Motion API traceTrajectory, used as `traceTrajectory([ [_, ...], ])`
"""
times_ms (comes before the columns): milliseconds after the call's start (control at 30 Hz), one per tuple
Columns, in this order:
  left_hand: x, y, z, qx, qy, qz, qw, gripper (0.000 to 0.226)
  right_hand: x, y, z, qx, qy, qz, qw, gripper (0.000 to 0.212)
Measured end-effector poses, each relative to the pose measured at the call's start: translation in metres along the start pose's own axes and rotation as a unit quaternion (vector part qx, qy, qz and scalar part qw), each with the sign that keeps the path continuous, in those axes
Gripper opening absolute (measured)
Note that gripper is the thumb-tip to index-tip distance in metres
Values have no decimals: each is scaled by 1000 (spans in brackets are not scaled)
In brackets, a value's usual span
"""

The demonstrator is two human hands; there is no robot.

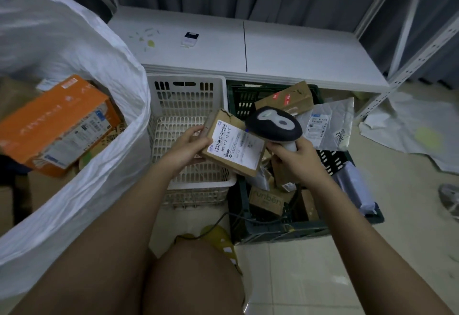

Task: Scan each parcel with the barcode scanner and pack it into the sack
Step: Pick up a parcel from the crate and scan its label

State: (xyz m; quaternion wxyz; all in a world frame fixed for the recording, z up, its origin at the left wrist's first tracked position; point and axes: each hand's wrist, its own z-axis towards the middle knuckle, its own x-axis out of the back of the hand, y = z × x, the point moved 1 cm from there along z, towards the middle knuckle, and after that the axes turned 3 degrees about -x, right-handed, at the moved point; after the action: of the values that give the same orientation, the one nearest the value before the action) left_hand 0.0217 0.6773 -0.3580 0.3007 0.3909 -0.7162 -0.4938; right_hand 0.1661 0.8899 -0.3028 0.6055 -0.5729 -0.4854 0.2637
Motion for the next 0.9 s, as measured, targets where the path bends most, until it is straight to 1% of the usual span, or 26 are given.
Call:
traceTrajectory([
  [33,2,1,-1,-2,-7,8,1000,51,2,-8,-3,5,-24,-18,1000,7],
  [100,6,-2,-3,4,-11,18,1000,53,5,-19,-8,4,-44,-39,998,15],
  [167,9,-6,-3,9,-7,17,1000,54,8,-23,-14,-4,-38,-68,997,19],
  [233,11,-8,-3,7,-5,17,1000,56,14,-21,-19,-14,-23,-127,991,18],
  [300,11,-9,-1,7,-5,21,1000,57,20,-17,-23,-24,-22,-208,977,21],
  [400,12,-11,1,5,-5,25,1000,58,22,-11,-27,-24,-53,-312,948,24],
  [467,13,-13,3,6,-4,26,1000,58,19,-8,-28,-10,-47,-388,920,23],
  [500,14,-13,3,7,-4,26,1000,57,18,-7,-29,2,-38,-408,912,23],
  [600,14,-14,5,7,-3,24,1000,56,16,-5,-29,17,-28,-414,910,22],
  [733,14,-15,6,11,-2,23,1000,55,17,-4,-27,13,-30,-429,903,15],
  [900,14,-14,5,12,1,20,1000,54,18,-6,-27,9,-28,-428,903,17],
])
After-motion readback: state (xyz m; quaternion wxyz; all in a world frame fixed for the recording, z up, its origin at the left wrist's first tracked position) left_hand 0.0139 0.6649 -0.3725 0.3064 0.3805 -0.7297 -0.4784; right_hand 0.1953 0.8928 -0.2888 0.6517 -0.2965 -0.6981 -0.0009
